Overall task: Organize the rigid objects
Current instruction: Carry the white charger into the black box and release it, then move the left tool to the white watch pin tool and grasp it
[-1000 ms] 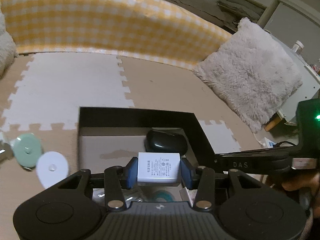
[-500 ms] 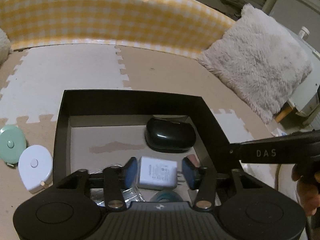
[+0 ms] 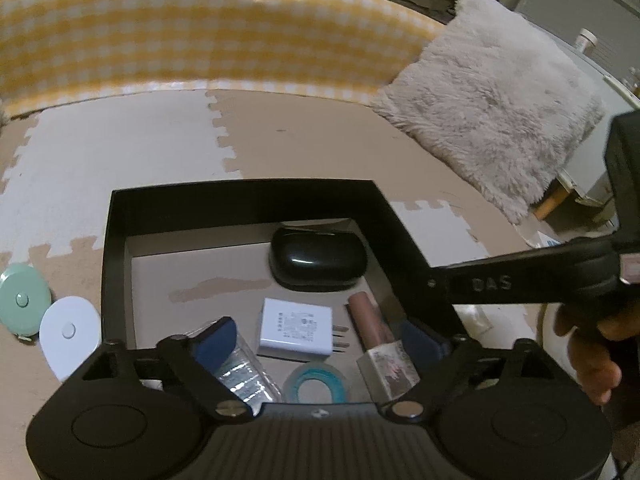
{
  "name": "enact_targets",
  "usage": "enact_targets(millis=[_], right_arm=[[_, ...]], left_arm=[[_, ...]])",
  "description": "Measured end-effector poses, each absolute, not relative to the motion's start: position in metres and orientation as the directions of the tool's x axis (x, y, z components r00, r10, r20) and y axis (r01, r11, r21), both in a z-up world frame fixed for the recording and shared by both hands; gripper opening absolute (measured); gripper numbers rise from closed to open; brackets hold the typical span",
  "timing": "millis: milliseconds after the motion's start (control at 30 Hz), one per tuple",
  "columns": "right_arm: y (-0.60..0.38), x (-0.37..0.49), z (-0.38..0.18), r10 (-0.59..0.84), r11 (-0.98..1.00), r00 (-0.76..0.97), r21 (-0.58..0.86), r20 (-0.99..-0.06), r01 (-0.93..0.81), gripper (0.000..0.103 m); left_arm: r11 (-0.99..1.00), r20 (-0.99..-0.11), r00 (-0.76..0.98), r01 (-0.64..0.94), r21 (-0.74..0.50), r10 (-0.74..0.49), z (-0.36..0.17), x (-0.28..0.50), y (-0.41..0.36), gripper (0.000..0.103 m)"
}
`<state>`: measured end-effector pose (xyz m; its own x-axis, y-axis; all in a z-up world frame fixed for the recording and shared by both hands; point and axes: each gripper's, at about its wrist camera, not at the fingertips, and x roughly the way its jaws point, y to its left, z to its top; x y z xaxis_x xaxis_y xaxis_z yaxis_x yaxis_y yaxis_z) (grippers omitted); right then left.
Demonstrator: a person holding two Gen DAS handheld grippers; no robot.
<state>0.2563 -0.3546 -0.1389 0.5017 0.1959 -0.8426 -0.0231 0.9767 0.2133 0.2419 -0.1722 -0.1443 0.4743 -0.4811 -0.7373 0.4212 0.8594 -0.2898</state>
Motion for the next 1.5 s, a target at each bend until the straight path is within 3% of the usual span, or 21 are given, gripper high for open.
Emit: enact_targets(millis=[167, 800, 1233, 1500], right_arm=[[-0.354, 0.256, -0.139, 0.195, 0.977, 0.502, 0.213, -0.843, -0.023, 0.009], [-0.356, 0.256, -0.140, 0.202, 0.975, 0.502, 0.223, -0.841, -0.017, 0.009], [-0.355, 0.256, -0.140, 0.199, 0.975, 0.502, 0.221, -0.842, -0.017, 0.009], [-0.356, 0.256, -0.140, 0.199, 0.975, 0.501, 0.219, -0.842, -0.018, 0.009]], left_arm=[[0.861, -0.736, 0.485, 0.432, -0.269, -0.473, -0.136, 0.237, -0.173, 0.103], [0.878, -0.731, 0.545, 0.452, -0.158, -0.412, -0.090, 0.214, -0.154, 0.103], [0.932, -0.672, 0.659, 0.331, -0.145, -0.338, -0.044, 0.209, -0.081, 0.103], [0.957, -0.757, 0.592, 0.235, -0.168, -0.278, -0.070, 0.218, -0.017, 0.102]])
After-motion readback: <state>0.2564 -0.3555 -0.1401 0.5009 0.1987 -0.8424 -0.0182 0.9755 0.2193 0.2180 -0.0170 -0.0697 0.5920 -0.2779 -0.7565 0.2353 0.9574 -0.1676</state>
